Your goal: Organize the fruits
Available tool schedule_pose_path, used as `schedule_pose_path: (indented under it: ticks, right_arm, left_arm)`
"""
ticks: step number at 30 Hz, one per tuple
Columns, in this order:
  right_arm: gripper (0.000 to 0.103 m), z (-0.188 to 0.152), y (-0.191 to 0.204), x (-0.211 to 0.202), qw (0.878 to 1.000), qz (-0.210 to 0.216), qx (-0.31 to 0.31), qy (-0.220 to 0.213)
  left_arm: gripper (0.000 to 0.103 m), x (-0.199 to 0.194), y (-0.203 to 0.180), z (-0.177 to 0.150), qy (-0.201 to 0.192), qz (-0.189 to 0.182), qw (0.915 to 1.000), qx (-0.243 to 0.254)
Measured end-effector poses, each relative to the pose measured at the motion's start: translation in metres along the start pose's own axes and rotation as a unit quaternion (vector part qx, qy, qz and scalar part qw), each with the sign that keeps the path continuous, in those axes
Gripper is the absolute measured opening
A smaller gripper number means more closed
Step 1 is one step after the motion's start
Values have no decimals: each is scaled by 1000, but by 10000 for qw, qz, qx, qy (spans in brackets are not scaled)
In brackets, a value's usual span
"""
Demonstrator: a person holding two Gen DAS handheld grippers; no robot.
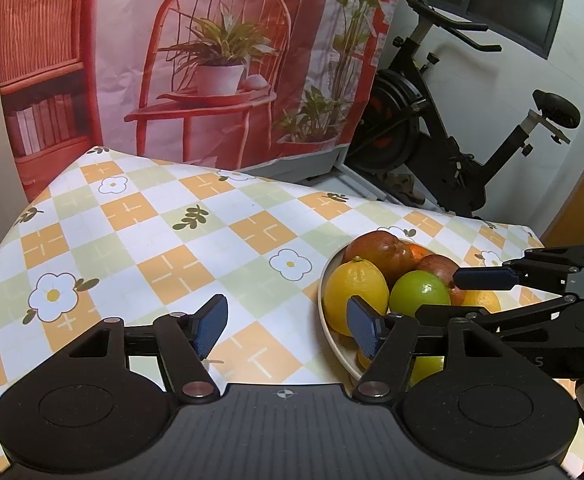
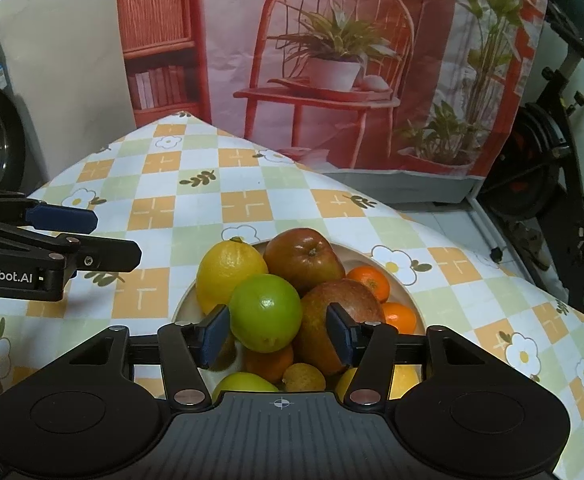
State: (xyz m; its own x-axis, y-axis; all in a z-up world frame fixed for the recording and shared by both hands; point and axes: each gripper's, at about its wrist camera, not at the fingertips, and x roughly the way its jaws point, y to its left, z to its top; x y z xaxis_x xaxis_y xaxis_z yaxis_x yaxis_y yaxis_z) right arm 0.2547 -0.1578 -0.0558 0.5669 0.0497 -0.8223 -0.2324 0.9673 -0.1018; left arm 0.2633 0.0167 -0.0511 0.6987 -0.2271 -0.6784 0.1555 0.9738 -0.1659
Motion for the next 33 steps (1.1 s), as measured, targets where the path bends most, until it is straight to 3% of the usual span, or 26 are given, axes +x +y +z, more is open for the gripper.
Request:
schedule_pose_path:
  ticks: [6,13,18,33]
  right_arm:
    - [60,-9,-8,-15,9999,-11,143,-81]
    - [95,-28,-19,-55,9973,-151,474,-541]
    - [102,-38,-32,-86,9916,-208,916,-886]
    - [103,-52,-38,-166,9696,-622,1680,-1664]
  left_arm:
    - [75,-10,-6,3,-96,105,9998,144]
    - [83,-37,-19,9,-318,129,9987,366]
    - [88,-62,-32,12,-515,44,9967,628]
    - [98,-137,-57,14,-1262,106,9893,727]
